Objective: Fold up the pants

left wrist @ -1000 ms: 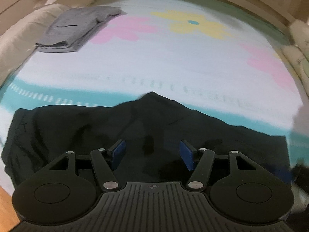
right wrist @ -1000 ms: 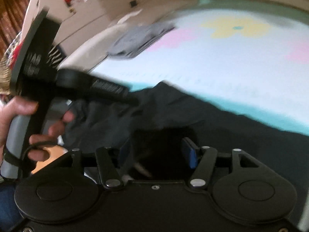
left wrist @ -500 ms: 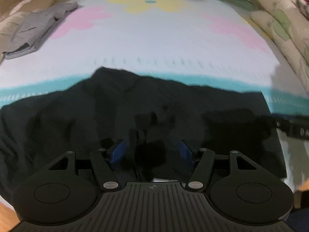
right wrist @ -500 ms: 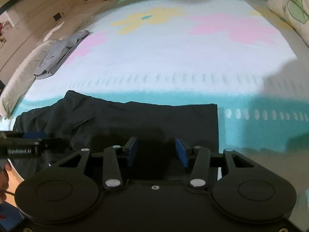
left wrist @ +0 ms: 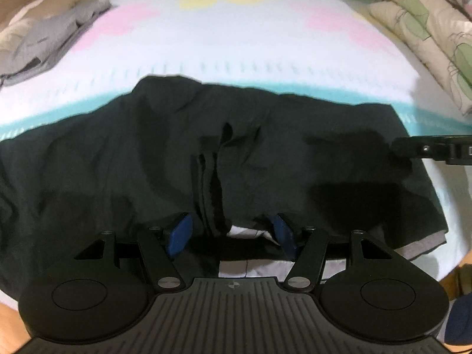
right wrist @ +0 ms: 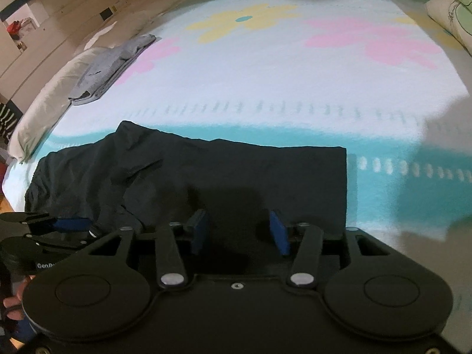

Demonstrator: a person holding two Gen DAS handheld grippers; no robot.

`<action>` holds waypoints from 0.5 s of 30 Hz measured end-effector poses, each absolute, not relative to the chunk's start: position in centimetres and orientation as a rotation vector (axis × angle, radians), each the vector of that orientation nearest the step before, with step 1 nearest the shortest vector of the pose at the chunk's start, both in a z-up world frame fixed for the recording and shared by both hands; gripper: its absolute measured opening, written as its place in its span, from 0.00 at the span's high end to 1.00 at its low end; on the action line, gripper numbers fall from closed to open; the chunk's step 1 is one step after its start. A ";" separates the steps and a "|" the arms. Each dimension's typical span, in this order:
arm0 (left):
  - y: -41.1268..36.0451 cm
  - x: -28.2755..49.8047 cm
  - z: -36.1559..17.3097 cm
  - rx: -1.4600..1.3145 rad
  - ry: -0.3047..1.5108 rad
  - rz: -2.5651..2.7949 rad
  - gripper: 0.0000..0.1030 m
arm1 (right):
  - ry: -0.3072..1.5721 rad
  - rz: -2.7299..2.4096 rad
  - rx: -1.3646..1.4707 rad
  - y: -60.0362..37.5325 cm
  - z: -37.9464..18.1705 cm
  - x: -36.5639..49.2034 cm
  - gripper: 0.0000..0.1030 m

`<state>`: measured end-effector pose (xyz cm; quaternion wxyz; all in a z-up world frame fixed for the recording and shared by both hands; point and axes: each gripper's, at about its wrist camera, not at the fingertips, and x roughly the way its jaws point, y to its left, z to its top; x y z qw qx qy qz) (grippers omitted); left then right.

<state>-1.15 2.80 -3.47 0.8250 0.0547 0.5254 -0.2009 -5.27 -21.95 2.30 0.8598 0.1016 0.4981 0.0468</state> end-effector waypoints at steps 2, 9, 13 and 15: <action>2.7 -1.1 -3.3 0.110 1.102 -0.440 0.42 | 1.044 0.097 0.217 -21.9 2.3 -5.1 0.41; 2.0 -0.9 -3.8 0.133 1.088 -0.433 0.75 | 1.044 0.107 0.211 -21.4 2.3 -5.0 0.41; 2.0 -1.6 -3.1 0.156 1.042 -0.448 0.80 | 1.041 0.102 0.212 -21.4 2.3 -5.0 0.41; 2.0 -2.0 -2.7 0.167 1.018 -0.450 0.80 | 1.040 0.098 0.214 -21.4 2.4 -5.0 0.41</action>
